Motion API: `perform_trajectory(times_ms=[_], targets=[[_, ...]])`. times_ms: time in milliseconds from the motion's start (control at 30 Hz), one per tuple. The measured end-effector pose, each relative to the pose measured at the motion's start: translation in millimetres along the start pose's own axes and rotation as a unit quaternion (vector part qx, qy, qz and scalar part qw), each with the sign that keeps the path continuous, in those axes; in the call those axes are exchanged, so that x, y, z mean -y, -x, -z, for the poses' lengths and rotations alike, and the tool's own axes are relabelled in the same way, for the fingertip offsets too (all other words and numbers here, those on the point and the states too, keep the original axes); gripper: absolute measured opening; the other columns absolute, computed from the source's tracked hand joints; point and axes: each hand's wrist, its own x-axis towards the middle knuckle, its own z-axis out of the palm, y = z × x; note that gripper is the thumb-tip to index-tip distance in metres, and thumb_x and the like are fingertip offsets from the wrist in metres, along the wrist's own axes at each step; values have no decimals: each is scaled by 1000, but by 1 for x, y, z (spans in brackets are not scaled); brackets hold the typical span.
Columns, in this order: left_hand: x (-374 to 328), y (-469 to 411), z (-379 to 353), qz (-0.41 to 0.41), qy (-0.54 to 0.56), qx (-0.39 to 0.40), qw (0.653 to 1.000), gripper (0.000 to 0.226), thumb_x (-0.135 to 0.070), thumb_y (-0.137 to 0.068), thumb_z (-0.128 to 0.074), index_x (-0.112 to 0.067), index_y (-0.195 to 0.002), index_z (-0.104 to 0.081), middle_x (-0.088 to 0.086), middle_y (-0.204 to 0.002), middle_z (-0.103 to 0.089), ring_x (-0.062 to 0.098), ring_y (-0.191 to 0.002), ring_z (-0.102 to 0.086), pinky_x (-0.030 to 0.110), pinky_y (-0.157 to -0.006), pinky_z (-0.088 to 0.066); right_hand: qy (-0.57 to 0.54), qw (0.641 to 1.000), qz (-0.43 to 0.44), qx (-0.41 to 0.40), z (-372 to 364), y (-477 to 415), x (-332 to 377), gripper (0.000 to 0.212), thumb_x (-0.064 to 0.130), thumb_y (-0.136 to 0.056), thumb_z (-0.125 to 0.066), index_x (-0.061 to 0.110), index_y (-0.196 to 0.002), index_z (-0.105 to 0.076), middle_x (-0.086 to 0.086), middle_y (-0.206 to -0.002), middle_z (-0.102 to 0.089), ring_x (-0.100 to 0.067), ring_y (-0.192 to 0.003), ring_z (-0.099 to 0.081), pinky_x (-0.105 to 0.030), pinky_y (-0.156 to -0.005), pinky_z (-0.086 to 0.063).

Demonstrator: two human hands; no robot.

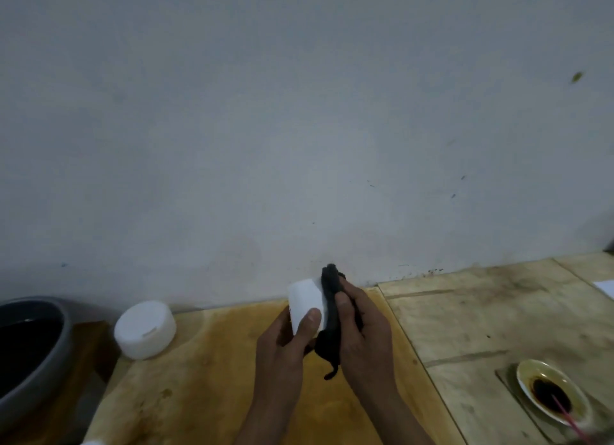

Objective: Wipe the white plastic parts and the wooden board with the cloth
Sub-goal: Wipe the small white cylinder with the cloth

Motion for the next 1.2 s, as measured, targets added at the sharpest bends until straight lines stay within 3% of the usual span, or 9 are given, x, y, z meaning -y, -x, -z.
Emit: perform_trajectory(times_ms=[233, 367, 467, 667, 800, 933, 1033, 1100, 1200], targets=[[-15, 6, 3, -24, -11, 35, 999, 39, -34, -79, -69, -32, -117, -72, -8, -107, -79, 11, -100, -75, 30, -81, -62, 129, 971, 199, 35, 2, 13, 0, 42, 18, -99, -50, 36, -136, -56, 16, -143, -53, -16, -135, -50, -22, -102, -47], [-18, 8, 8, -25, -12, 21, 999, 32, -39, -77, -73, -31, -108, -75, -4, -103, -80, 15, -99, -76, 39, -84, -62, 62, 996, 56, 6, -6, 6, 17, 38, 18, -103, -51, 43, -130, -57, 24, -124, -65, 0, -112, -64, -17, -84, -53], [-21, 11, 7, -26, -14, 26, 999, 38, -40, -78, -73, -29, -114, -75, -1, -105, -80, 19, -100, -76, 46, -86, -62, 80, 995, 57, -10, -11, 8, 26, 39, 16, -102, -51, 44, -129, -58, 14, -116, -71, 3, -106, -65, -12, -76, -52], [-25, 15, 11, 59, 86, 63, 993, 49, -36, -74, -72, -15, -119, -74, 10, -113, -78, 32, -105, -74, 47, -88, -57, -18, 998, 51, 32, -2, 9, 42, 37, 11, -105, -42, 27, -134, -58, 21, -132, -62, -1, -123, -57, -16, -95, -48], [-23, 18, 12, 136, 155, 82, 975, 50, -35, -72, -73, -10, -116, -74, 15, -112, -77, 36, -98, -75, 50, -86, -56, -50, 998, -39, -1, -7, 12, 51, 32, 20, -105, -43, 35, -123, -65, 18, -112, -70, -4, -104, -65, -27, -82, -54], [-24, 17, 19, 130, 171, 115, 970, 61, -38, -58, -94, -11, -111, -79, 20, -116, -74, 39, -101, -73, 49, -83, -57, 5, 999, 30, -18, -9, 27, 50, 37, 22, -102, -45, 26, -137, -56, 19, -137, -59, -3, -131, -51, -23, -102, -46], [-25, 18, 21, 117, 168, 118, 972, 85, -51, -39, -100, -8, -110, -79, 25, -114, -73, 42, -98, -72, 48, -79, -59, -58, 998, -22, -23, -3, 21, 50, 30, 25, -103, -46, 30, -127, -64, 14, -117, -69, -8, -108, -64, -24, -81, -55], [-25, 18, 18, 101, 144, 95, 980, 82, -48, -50, -97, -12, -120, -74, 23, -117, -73, 41, -101, -71, 50, -84, -57, -85, 994, -66, -20, -3, 16, 48, 27, 31, -104, -47, 35, -123, -65, 11, -111, -68, -13, -102, -65, -30, -76, -57], [-29, 14, 12, 49, 86, 29, 995, 56, -45, -71, -82, -23, -120, -66, 11, -117, -75, 37, -111, -69, 54, -90, -56, -30, 999, 5, -29, -2, 10, 50, 33, 32, -98, -47, 38, -127, -60, 19, -131, -57, -5, -124, -54, -24, -96, -51]])
